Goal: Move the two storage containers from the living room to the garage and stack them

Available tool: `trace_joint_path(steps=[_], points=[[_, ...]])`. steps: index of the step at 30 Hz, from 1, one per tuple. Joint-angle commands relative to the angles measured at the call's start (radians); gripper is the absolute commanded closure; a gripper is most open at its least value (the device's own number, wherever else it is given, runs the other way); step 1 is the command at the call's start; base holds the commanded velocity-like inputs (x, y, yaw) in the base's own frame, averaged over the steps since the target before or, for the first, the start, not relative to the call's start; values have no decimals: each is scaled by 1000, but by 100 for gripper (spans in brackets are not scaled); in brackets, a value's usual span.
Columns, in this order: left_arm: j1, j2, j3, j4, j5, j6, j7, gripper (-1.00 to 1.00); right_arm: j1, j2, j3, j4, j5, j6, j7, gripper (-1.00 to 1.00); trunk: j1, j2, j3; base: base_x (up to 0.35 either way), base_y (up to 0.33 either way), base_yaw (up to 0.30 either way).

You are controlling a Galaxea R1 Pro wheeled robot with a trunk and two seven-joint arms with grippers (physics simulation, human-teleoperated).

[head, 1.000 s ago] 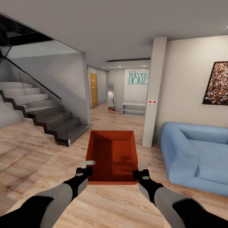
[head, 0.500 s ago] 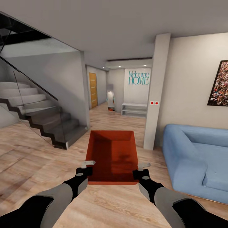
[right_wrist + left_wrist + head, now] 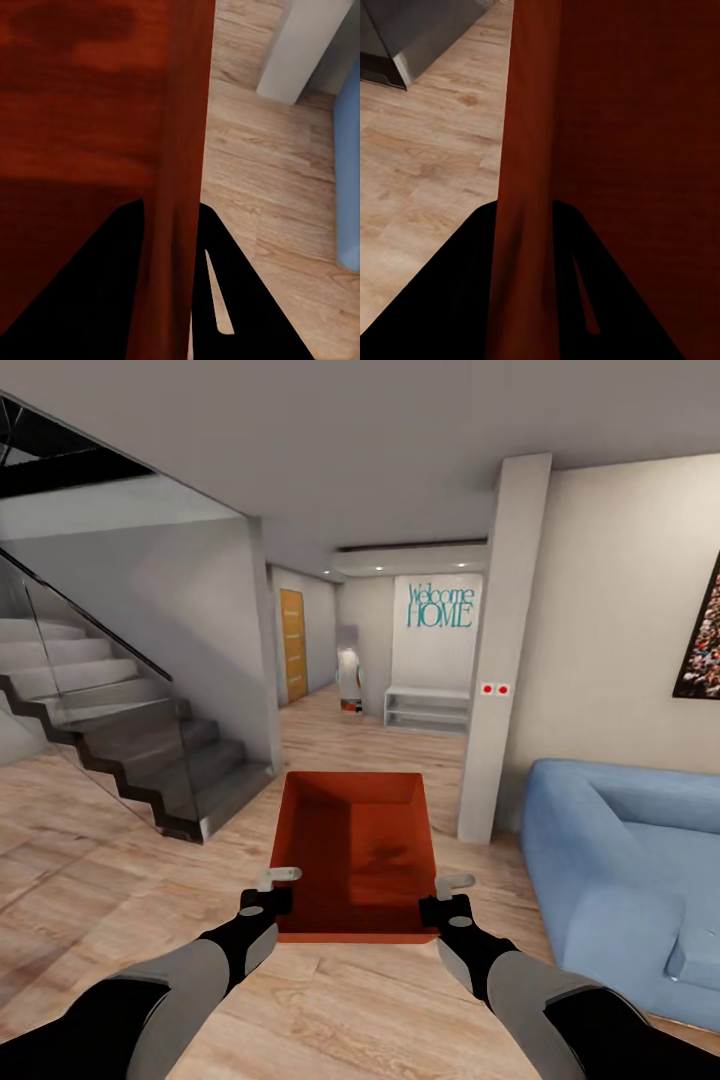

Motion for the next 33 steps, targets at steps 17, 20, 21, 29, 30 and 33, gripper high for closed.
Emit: trace_joint_path(steps=[17,20,21,29,30,33], points=[[-2,-1,24,-3,1,-17,16,100,-1,4,-6,6,-26,-6,-7,100,1,-1,-1,322,0,0],[-2,-1,24,-3,1,-17,16,100,-1,4,-6,6,-26,-6,-7,100,1,-1,-1,323,0,0],[-2,-1,24,-3,1,-17,16,100,-1,4,-6,6,-26,-6,-7,100,1,-1,-1,323,0,0],[-2,-1,24,-3,1,-17,16,100,-1,4,-6,6,-26,-6,-7,100,1,-1,-1,323,0,0],[-2,-1,24,-3,1,-17,16,100,-1,4,-6,6,-26,-6,-7,100,1,-1,-1,323,0,0],[-2,-1,24,-3,1,-17,16,100,-1,4,-6,6,-26,-6,-7,100,1,-1,-1,323,0,0]])
